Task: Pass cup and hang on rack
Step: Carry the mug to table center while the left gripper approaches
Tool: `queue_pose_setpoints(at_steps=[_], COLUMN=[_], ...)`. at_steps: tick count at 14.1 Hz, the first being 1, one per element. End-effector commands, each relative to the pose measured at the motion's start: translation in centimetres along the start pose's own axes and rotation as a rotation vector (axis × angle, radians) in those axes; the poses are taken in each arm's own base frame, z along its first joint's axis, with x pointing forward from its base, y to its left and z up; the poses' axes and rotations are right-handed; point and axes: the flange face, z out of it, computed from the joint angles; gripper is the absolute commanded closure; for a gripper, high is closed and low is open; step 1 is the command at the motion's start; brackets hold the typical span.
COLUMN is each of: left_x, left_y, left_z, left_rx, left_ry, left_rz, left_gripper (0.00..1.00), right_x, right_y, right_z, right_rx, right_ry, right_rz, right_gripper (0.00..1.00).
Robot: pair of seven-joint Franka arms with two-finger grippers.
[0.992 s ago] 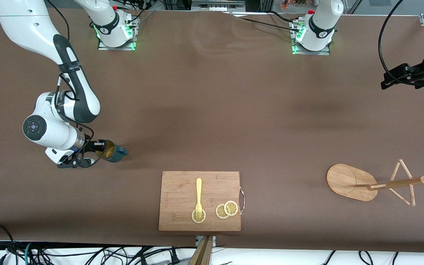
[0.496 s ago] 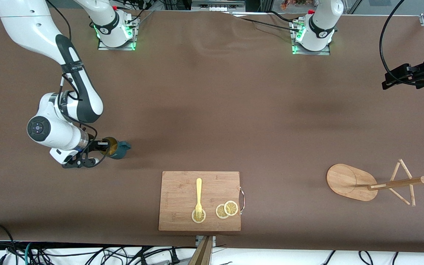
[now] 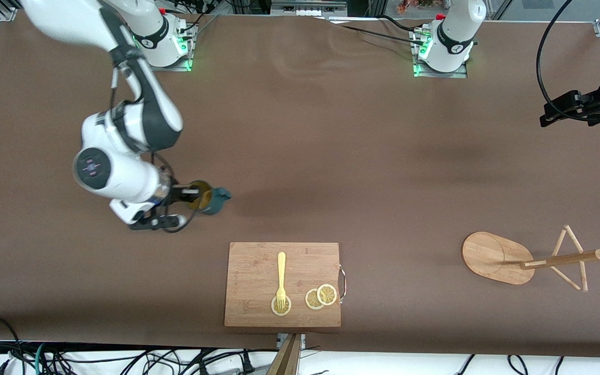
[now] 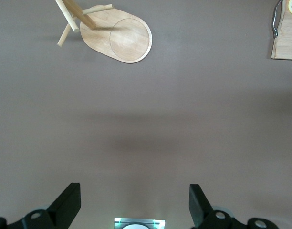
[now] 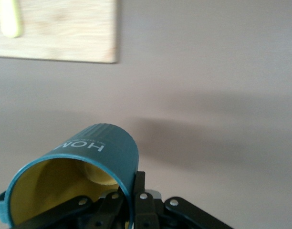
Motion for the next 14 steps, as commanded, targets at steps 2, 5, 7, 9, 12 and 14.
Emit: queue_pose_setpoints(at_steps=[2, 5, 7, 9, 12, 14], left_x=[0.1, 0.3, 0.3, 0.8, 1.3, 2.4], left_y=[0.3, 1.0, 1.0, 0.4, 0.0, -0.1], left_z=[-0.6, -0.5, -0.5, 0.1, 1.5, 3.6], left_rx=[-0.026, -0.026, -0.026, -0.027, -0.023, -0.027], left_ry=[0.02, 0.018, 0.018, 0.006, -0.025, -0.067], left_rz=[0.018, 0.028, 0.029, 0.015, 0.011, 0.026], left_gripper=[0.0, 0.0, 0.0, 0.0, 0.0, 0.0], right_x=[-2.2, -5.1, -6.4, -6.4, -7.5, -7.8], right_y=[-11.9, -21.6, -27.0, -29.2, -30.9, -31.6], right_z=[1.0, 4.1, 7.4, 9.0, 11.3, 12.5], right_rx=[-0.046, -0.02, -0.005, 0.017, 0.01, 0.023], right_ry=[0.021, 0.049, 0.068, 0.086, 0.089, 0.116], right_rz=[0.096, 0.155, 0.2, 0.283, 0.328, 0.355], right_gripper=[0.95, 0.95, 0.95, 0.95, 0.95, 0.95])
